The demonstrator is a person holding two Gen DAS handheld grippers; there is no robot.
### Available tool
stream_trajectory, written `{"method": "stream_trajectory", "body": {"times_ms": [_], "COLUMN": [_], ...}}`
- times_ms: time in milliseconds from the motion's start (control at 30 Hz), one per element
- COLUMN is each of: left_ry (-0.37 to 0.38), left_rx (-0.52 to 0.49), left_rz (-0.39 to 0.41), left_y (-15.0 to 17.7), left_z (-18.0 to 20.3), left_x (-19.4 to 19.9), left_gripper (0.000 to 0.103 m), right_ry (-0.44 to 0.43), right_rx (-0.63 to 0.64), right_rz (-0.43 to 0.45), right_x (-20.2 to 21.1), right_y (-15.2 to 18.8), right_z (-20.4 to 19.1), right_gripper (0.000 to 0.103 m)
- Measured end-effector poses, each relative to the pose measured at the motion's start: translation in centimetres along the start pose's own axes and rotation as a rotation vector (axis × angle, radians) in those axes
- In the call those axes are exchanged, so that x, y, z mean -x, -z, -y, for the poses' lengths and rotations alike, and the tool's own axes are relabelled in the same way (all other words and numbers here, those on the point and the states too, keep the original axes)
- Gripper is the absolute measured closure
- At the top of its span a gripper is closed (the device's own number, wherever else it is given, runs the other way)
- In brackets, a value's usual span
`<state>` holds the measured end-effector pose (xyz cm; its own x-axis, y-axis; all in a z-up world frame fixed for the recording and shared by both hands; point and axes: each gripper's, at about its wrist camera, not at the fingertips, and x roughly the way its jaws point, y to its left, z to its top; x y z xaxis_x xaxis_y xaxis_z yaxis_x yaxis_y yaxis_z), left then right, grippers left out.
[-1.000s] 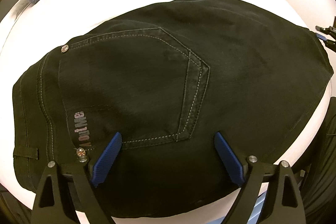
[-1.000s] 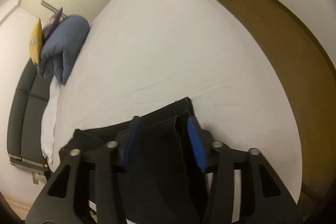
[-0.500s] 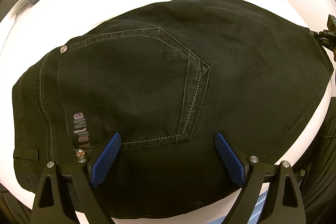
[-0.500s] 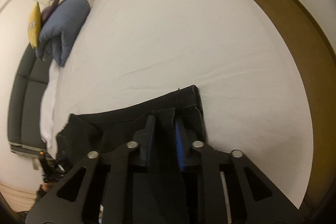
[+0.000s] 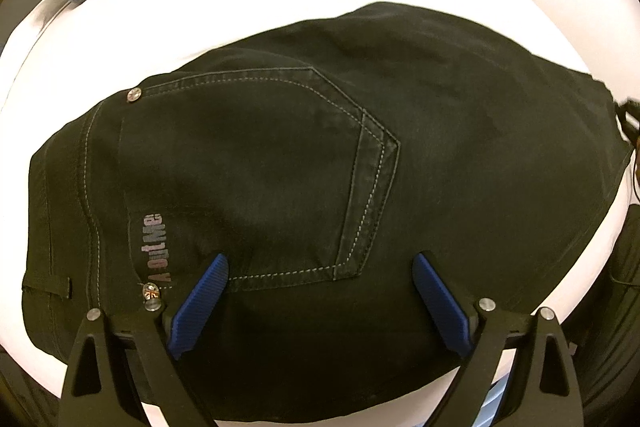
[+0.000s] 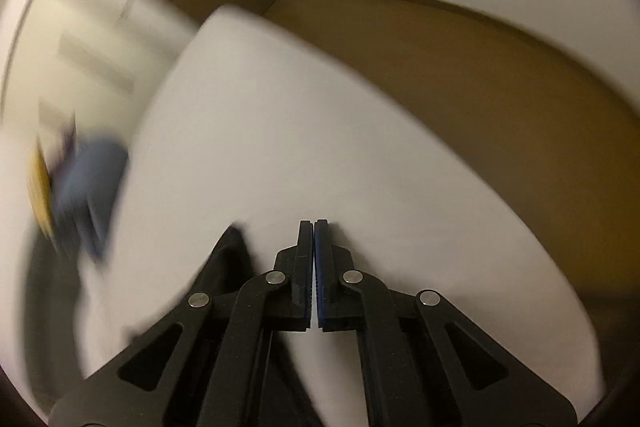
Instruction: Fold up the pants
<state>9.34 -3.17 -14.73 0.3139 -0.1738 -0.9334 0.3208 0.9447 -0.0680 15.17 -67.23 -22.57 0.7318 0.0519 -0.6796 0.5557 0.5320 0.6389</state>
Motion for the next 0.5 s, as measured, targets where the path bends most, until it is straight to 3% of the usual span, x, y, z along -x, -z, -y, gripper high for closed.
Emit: {"method": "stream_trajectory", "body": {"times_ms": [67,167,300,400,433,500], "left_ry": [0.004,0.002,0.015,0.019,0.019,0.019], "left_rx": [0.005,0.017,0.022,0.025,0.028,0.035], "left_rz": [0.009,0.018,0.02,0.013,0.012,0.008], "left_y": [0.2,0.3,0.3,0.4,0.4,-0.2], "left_z": [-0.2,-0.2,-0.2,-0.4,-0.4,-0.2], "left_x": [0.1,0.2,0.3,0.3,0.3,0.1], "left_gripper": [0.008,0.008,0.008,0.008,0.008,0.008], "right_ry": [0.065,-0.032,-0.12,-0.166,-0.17,-0.171], "right_rx": [0.029,0.084,0.241,0.341,0.372,0.439], "right_rz": [-0.008,-0.105,-0.192,-0.255,-0.262,-0.262], "right_x": [1.1,2.0,2.0,0.8,-0.5,-1.5], "right_y": [0.2,0.8,1.9,1.1,2.7,2.5], "right_z": [0.2,-0.5,-3.4,-5.2,-8.3,-10.4], "right_gripper": [0.103,0.094,0.036,0.035,0.035,0.035]}}
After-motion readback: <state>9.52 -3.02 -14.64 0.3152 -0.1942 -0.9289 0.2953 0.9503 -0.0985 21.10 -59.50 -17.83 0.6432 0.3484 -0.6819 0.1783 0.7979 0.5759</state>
